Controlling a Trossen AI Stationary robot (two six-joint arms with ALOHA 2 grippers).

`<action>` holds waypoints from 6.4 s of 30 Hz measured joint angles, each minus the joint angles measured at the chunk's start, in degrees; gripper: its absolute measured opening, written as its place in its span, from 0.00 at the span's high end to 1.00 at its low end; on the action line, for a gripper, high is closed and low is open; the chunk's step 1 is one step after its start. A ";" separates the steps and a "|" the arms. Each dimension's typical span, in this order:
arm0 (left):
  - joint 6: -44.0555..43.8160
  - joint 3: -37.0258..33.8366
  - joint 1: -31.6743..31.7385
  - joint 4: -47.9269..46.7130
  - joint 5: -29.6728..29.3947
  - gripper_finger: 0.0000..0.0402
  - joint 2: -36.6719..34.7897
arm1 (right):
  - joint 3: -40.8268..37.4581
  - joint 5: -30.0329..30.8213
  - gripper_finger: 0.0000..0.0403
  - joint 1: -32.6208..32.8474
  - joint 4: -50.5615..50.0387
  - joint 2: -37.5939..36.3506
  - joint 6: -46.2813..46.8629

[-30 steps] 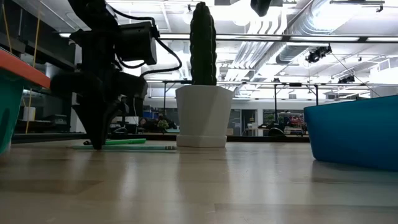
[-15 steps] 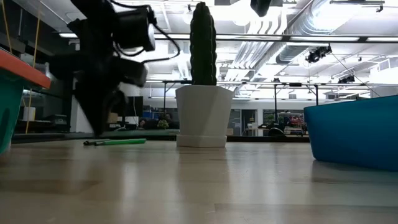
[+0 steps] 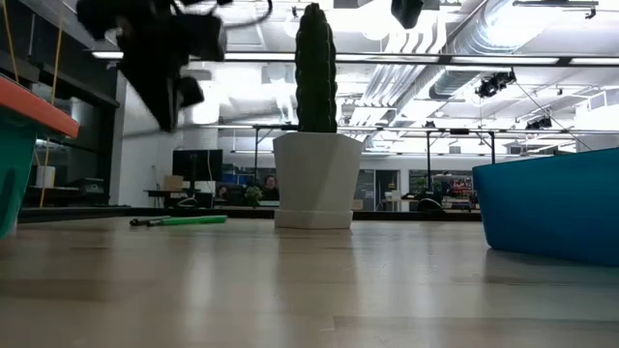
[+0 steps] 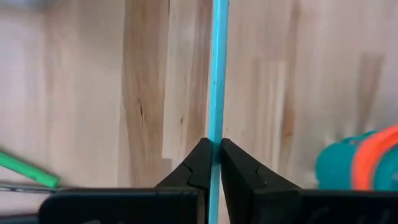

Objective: Sort pens & pencils
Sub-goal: Put the light blue pencil into the green bin, then put the blue pencil into the green bin

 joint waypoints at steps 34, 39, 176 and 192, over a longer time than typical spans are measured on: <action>-55.48 2.76 -45.46 -9.20 -8.86 0.96 -12.60 | 0.00 -0.04 0.65 0.00 -0.85 0.00 -1.01; -61.06 2.72 -50.21 -7.56 -8.75 0.96 -9.28 | 0.00 -0.04 0.65 0.00 -0.91 0.00 -1.49; -28.42 -5.24 29.01 2.38 -10.28 0.88 13.57 | 0.00 -11.05 0.65 -14.05 -8.51 -0.02 -7.98; -29.75 -5.24 31.15 2.93 -8.89 0.88 13.57 | 0.00 -11.30 0.65 -14.05 -8.95 -0.02 -8.39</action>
